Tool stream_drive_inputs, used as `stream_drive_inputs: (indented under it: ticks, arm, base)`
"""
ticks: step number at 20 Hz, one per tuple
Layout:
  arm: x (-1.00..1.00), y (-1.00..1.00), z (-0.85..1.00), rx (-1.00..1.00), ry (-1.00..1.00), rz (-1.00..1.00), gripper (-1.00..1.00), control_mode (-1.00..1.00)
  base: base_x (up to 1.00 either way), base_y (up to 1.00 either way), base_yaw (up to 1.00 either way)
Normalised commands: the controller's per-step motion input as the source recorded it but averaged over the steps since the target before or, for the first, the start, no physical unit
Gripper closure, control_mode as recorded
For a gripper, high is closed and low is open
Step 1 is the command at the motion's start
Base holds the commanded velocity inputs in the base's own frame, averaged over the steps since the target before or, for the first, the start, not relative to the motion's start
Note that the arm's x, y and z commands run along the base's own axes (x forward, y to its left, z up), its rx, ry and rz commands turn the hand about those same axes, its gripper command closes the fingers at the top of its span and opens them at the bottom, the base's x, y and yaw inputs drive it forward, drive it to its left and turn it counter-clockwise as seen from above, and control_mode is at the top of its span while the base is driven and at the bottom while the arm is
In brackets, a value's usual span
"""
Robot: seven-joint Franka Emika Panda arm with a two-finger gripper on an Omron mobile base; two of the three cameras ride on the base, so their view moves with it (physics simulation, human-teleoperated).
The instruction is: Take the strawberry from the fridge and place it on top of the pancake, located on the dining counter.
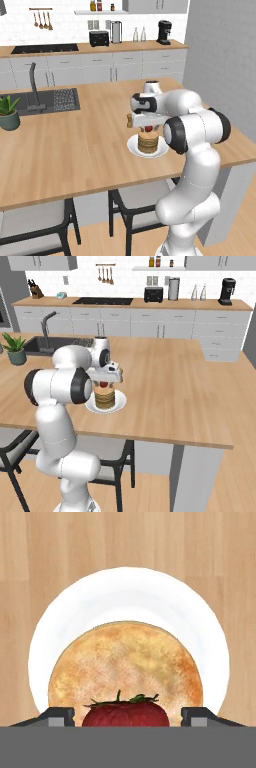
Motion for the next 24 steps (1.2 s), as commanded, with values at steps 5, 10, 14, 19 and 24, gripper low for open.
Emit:
stream_drive_inputs:
  ticks: [5,10,14,19,24]
  arm:
    - [-0.23,0.00,0.31,0.00,0.00,0.00,-1.00,-1.00]
    - [-0.28,0.00,0.48,-0.03,0.00,0.00,-1.00,-1.00]
    - [-0.67,0.31,0.44,-0.06,0.01,-0.01,-1.00,-1.00]
    - [-1.00,0.75,0.07,0.00,0.00,0.00,-1.00,-1.00]
    - [-1.00,1.00,0.01,0.00,0.00,0.05,-1.00,-1.00]
  base:
    - [0.00,0.00,0.00]
    - [0.00,0.00,0.00]
    - [0.00,0.00,0.00]
    - [0.00,0.00,0.00]
    - [0.00,0.00,0.00]
